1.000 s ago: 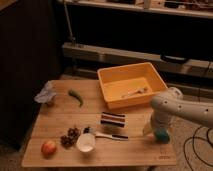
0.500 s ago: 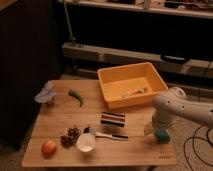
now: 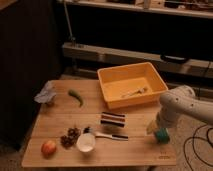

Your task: Wipe tray with sponge

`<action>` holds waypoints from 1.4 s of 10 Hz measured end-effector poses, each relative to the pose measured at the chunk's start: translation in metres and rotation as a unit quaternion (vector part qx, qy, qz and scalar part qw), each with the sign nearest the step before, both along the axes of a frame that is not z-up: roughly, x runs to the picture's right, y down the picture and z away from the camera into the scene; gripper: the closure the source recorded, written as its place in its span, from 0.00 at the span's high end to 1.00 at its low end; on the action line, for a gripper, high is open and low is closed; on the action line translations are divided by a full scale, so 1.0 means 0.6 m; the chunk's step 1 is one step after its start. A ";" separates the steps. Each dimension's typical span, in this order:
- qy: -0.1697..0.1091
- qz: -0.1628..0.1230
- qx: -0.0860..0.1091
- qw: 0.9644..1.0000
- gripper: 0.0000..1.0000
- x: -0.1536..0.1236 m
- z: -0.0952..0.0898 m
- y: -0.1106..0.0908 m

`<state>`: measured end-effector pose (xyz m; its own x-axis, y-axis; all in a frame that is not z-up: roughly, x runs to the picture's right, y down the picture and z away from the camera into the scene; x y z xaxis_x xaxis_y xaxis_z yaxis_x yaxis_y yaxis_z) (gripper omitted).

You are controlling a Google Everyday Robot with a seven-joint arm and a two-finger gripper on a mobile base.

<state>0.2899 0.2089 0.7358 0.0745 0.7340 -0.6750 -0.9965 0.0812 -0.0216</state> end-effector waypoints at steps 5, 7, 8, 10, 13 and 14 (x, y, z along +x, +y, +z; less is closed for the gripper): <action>0.002 0.003 -0.001 1.000 0.80 0.019 0.002 -0.013; 0.004 0.003 -0.004 1.000 0.80 0.025 0.006 -0.015; 0.005 0.002 -0.005 1.000 0.80 0.025 0.009 -0.016; 0.006 0.002 -0.008 1.000 0.80 0.025 0.014 -0.016; 0.012 0.002 -0.013 1.000 0.80 0.030 0.024 -0.013; 0.014 0.001 -0.014 1.000 0.80 0.030 0.028 -0.013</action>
<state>0.3079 0.2013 0.7524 0.0536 0.7144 -0.6976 -0.9969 0.0785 0.0038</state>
